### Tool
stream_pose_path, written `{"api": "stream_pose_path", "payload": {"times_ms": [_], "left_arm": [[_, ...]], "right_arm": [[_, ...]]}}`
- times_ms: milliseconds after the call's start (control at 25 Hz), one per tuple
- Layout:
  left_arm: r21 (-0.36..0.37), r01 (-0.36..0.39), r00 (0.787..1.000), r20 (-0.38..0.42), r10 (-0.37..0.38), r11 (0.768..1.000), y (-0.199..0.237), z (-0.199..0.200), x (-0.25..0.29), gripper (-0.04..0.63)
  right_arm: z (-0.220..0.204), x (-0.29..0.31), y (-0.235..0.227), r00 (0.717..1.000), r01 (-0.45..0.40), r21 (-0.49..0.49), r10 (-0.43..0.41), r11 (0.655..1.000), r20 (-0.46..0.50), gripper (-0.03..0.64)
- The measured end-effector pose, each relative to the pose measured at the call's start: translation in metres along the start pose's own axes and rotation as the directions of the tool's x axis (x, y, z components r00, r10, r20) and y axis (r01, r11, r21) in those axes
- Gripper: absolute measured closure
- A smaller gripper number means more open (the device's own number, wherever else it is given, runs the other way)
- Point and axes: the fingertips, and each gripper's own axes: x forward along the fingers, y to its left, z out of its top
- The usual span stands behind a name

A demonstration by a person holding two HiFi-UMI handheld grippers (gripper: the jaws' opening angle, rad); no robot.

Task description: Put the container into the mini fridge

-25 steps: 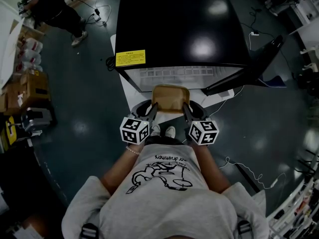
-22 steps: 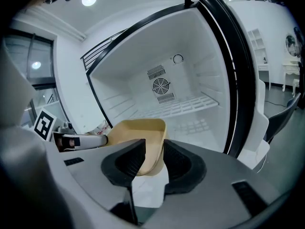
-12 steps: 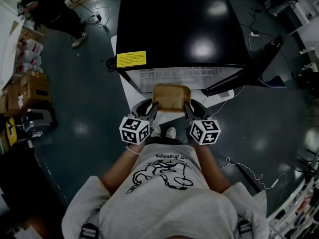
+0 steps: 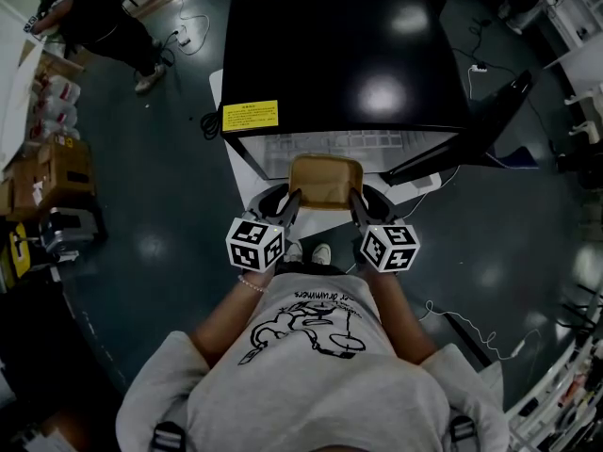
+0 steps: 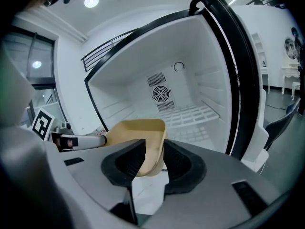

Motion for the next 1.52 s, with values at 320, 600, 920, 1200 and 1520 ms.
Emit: {"api": "stream_pose_path", "payload": {"times_ms": [320,600,920,1200,1520], "left_arm": [[-0.004,-0.001,1.000,0.008,0.001,1.000,0.002,0.010,0.003,0.486],[-0.008,-0.005,1.000,0.012,0.005,1.000,0.004,0.015,0.006,0.486],[-0.010,-0.010,1.000,0.022,0.010,1.000,0.008,0.023,0.011,0.486],[-0.016,-0.014,0.999,0.028,0.014,1.000,0.010,0.031,0.017,0.486],[-0.016,-0.013,0.999,0.032,0.014,1.000,0.014,0.037,0.025,0.486]], "right_arm": [[0.013,0.005,0.000,1.000,0.002,-0.006,-0.002,1.000,0.011,0.505],[0.020,0.010,-0.001,1.000,0.003,-0.007,-0.003,1.000,0.015,0.505],[0.029,0.017,-0.002,1.000,0.002,-0.013,-0.001,1.000,0.018,0.505],[0.039,0.023,-0.005,1.000,0.006,-0.017,-0.005,1.000,0.023,0.505],[0.045,0.032,-0.009,1.000,0.018,-0.025,-0.017,1.000,0.025,0.505]]}}
